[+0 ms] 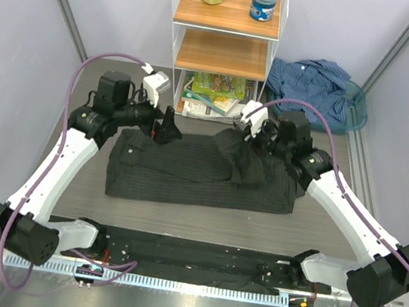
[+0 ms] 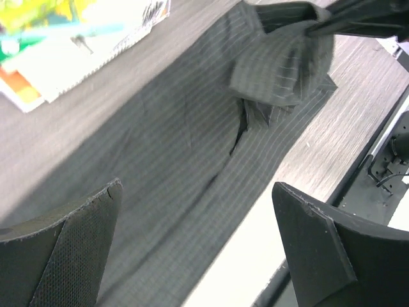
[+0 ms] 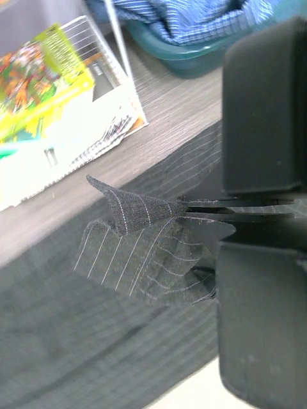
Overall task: Fold and stack the long sleeve shirts
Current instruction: Fold the shirt
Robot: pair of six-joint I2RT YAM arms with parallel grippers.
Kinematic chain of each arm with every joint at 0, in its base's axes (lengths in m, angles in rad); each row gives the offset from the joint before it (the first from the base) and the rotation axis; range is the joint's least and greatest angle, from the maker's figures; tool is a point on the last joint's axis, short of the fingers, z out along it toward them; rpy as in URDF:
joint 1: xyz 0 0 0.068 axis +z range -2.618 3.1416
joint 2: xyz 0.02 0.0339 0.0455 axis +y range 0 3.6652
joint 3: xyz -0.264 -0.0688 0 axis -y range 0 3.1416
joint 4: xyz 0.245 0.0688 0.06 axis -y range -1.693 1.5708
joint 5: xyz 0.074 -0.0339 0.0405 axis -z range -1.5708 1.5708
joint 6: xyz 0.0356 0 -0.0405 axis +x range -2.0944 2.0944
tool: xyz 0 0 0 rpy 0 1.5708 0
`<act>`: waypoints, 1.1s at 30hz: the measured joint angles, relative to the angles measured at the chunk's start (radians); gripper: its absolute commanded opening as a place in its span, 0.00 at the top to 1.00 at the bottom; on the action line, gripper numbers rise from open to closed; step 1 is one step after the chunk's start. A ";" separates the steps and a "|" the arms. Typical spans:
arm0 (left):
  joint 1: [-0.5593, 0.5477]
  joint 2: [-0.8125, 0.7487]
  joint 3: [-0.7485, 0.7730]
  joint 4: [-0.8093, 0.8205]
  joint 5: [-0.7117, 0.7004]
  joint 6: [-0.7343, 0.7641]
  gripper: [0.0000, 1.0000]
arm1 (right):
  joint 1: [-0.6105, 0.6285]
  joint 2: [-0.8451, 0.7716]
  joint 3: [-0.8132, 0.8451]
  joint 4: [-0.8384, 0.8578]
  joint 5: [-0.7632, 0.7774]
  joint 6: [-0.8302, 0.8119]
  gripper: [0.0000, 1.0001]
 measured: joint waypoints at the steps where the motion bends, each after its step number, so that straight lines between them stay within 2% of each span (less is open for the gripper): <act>1: 0.000 0.025 0.024 0.004 0.014 0.014 0.00 | -0.018 0.014 0.013 0.005 -0.003 0.031 0.99; 5: -0.020 0.107 0.103 0.018 0.045 0.033 0.00 | -0.040 0.074 0.079 0.023 -0.018 0.136 0.99; 9: -0.103 0.142 0.120 0.058 0.049 0.034 0.00 | -0.050 0.091 0.109 0.043 -0.065 0.203 0.99; 14: -0.220 0.166 0.098 0.157 0.039 0.014 0.00 | -0.053 0.091 0.122 0.058 -0.144 0.227 0.99; 18: -0.229 0.237 0.103 0.222 0.003 -0.034 0.00 | -0.053 0.083 0.122 0.058 -0.192 0.219 0.99; 20: -0.229 0.283 0.111 0.236 0.004 -0.049 0.05 | -0.053 0.071 0.122 0.058 -0.212 0.207 0.99; 21: -0.231 0.310 0.123 0.239 0.006 -0.053 0.09 | -0.053 0.062 0.122 0.059 -0.220 0.200 0.99; 22: -0.233 0.327 0.133 0.239 0.014 -0.055 0.19 | -0.053 0.057 0.122 0.059 -0.224 0.195 0.99; 24: -0.244 0.358 0.163 0.232 0.037 -0.051 0.35 | -0.053 0.046 0.122 0.063 -0.232 0.181 0.99; 25: -0.250 0.369 0.179 0.228 0.048 -0.051 0.56 | -0.053 0.044 0.122 0.063 -0.233 0.176 0.99; 26: -0.257 0.377 0.196 0.224 0.060 -0.049 0.70 | -0.053 0.040 0.122 0.064 -0.236 0.170 0.99; 27: -0.261 0.382 0.212 0.222 0.069 -0.048 0.96 | -0.053 0.040 0.122 0.064 -0.237 0.167 0.99; 28: -0.266 0.387 0.233 0.219 0.077 -0.035 1.00 | -0.053 0.040 0.122 0.067 -0.236 0.162 0.83; 30: -0.271 0.395 0.270 0.218 0.076 -0.017 1.00 | -0.053 0.040 0.123 0.070 -0.224 0.155 0.75; 31: -0.272 0.405 0.307 0.208 0.065 0.004 1.00 | -0.056 0.040 0.126 0.071 -0.208 0.154 0.55; 32: -0.272 0.417 0.341 0.206 0.046 0.022 1.00 | -0.061 0.040 0.129 0.070 -0.196 0.158 0.48; 33: -0.270 0.437 0.388 0.194 0.023 0.046 1.00 | -0.071 0.040 0.135 0.071 -0.184 0.166 0.45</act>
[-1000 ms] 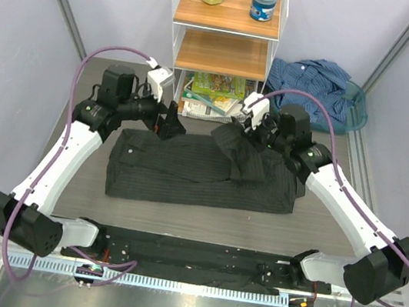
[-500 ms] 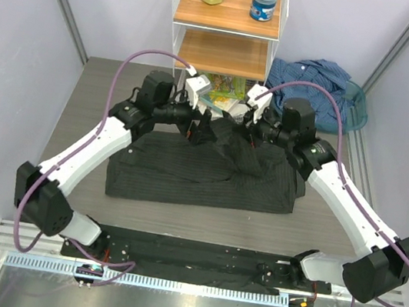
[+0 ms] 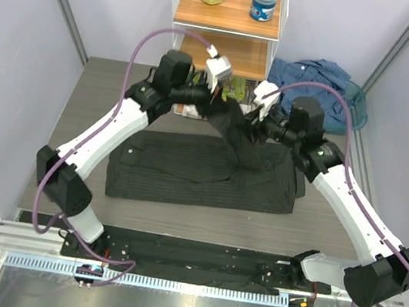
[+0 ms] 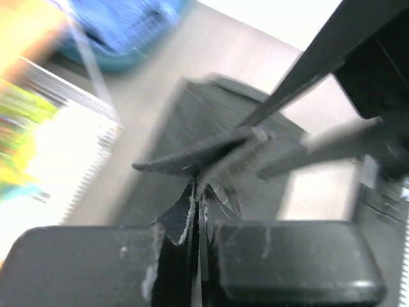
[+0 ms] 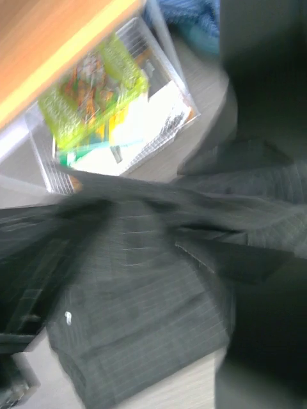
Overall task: Fold and stack the long sleeve shirts
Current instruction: Fold the shirt
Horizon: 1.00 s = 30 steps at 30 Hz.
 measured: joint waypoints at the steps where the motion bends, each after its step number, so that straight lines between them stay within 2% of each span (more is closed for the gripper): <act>1: 0.002 0.026 0.056 -0.006 -0.024 0.026 1.00 | -0.022 0.000 0.005 0.003 0.011 0.008 0.42; 2: 0.004 0.048 0.100 -0.008 -0.047 0.047 1.00 | -0.040 0.000 0.009 0.006 0.019 0.018 0.29; 3: 0.007 0.076 0.154 -0.014 -0.072 0.079 1.00 | -0.076 -0.001 0.015 0.006 0.026 0.027 0.23; 5: 0.015 0.133 0.254 -0.016 -0.112 0.137 1.00 | -0.144 -0.001 0.019 0.006 0.040 0.053 0.23; 6: 0.018 0.158 0.294 -0.017 -0.129 0.163 1.00 | -0.183 -0.001 0.021 0.003 0.043 0.067 0.26; 9: 0.023 0.214 0.353 -0.007 -0.154 0.232 1.00 | -0.294 -0.001 0.023 -0.023 0.043 0.097 0.47; 11: 0.024 0.241 0.359 -0.002 -0.164 0.277 1.00 | -0.348 -0.002 0.020 -0.045 0.038 0.104 0.58; 12: 0.023 0.256 0.360 0.001 -0.168 0.297 1.00 | -0.362 -0.008 0.010 -0.050 0.035 0.105 0.66; 15: 0.015 0.293 0.356 0.029 -0.177 0.343 1.00 | -0.369 -0.049 -0.054 -0.071 0.008 0.107 0.73; 16: 0.012 0.304 0.351 0.047 -0.178 0.352 1.00 | -0.368 -0.066 -0.083 -0.083 -0.009 0.111 0.83; 19: 0.002 0.343 0.366 0.082 -0.187 0.369 1.00 | -0.364 -0.098 -0.167 -0.086 -0.055 0.135 0.99; 25: -0.006 0.407 0.446 0.140 -0.191 0.361 1.00 | -0.354 -0.055 -0.369 0.052 -0.033 0.270 0.99; 30: -0.006 0.403 0.410 0.217 -0.153 0.380 1.00 | -0.338 0.093 -0.403 0.191 0.030 0.370 0.99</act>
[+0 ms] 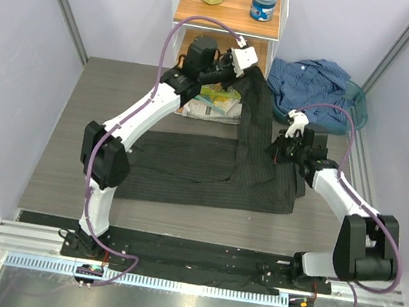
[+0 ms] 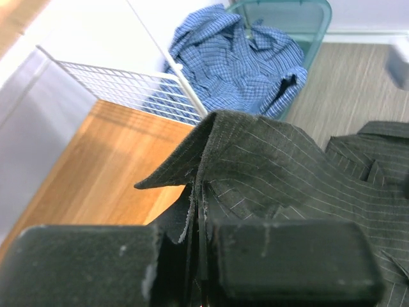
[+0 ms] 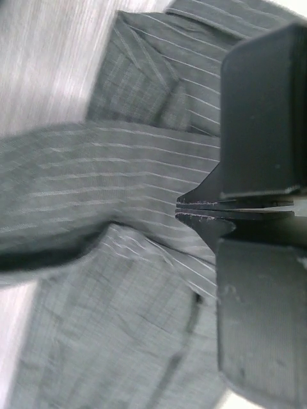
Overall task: Fold and stack the long sleeve shirts
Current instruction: Fold the shirt
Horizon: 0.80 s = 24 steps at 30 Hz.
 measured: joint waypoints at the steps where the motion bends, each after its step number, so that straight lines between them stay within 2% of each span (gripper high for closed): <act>1: 0.000 0.000 -0.015 0.011 0.007 0.004 1.00 | 0.006 0.028 -0.003 0.043 0.016 0.018 0.99; 11: 0.000 0.000 -0.064 0.070 0.034 0.009 1.00 | 0.170 0.174 -0.032 0.336 0.209 0.047 0.99; 18: 0.000 0.000 -0.077 0.098 0.041 0.009 1.00 | 0.176 0.273 -0.033 0.415 0.315 0.037 0.99; 24: 0.000 0.000 -0.079 0.108 0.042 0.008 1.00 | 0.180 0.329 -0.033 0.445 0.316 0.038 0.99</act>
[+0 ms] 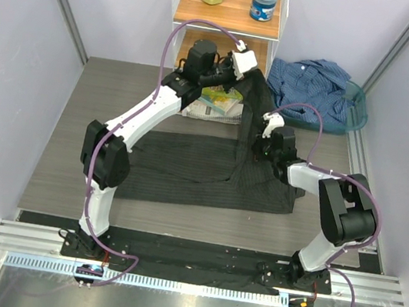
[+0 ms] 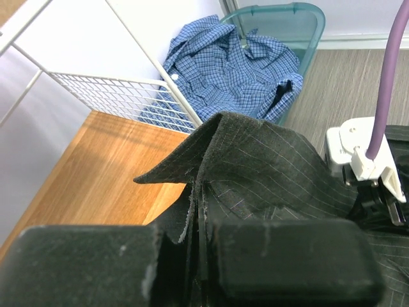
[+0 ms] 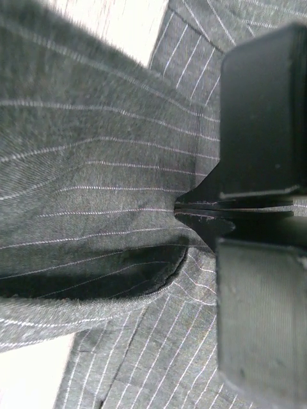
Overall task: Fold and stack the long sleeve shirts
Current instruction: Fold the shirt
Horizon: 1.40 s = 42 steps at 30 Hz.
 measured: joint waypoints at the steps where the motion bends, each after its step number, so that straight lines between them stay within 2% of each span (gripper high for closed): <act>1: 0.000 0.000 0.000 0.005 0.000 0.000 1.00 | 0.001 0.003 0.000 0.000 -0.004 0.000 0.99; 12: 0.000 0.007 0.000 0.018 0.010 -0.016 1.00 | 0.058 0.031 0.037 0.023 -0.088 0.035 0.99; 20: 0.000 0.031 0.000 0.027 0.014 -0.026 1.00 | 0.117 0.077 0.093 0.054 -0.094 0.041 0.99; 31: 0.000 0.036 -0.005 0.034 0.015 -0.044 1.00 | 0.129 0.150 0.094 0.058 -0.094 0.043 0.99; 35: 0.000 0.036 -0.018 0.034 0.019 -0.043 1.00 | 0.129 0.150 0.111 0.017 -0.107 0.034 0.98; 37: 0.000 0.036 -0.019 0.034 0.026 -0.042 1.00 | 0.129 0.129 0.140 -0.061 -0.138 0.012 0.98; 42: 0.000 0.036 -0.019 0.035 0.041 -0.040 1.00 | 0.132 0.014 0.151 -0.188 -0.200 -0.047 0.99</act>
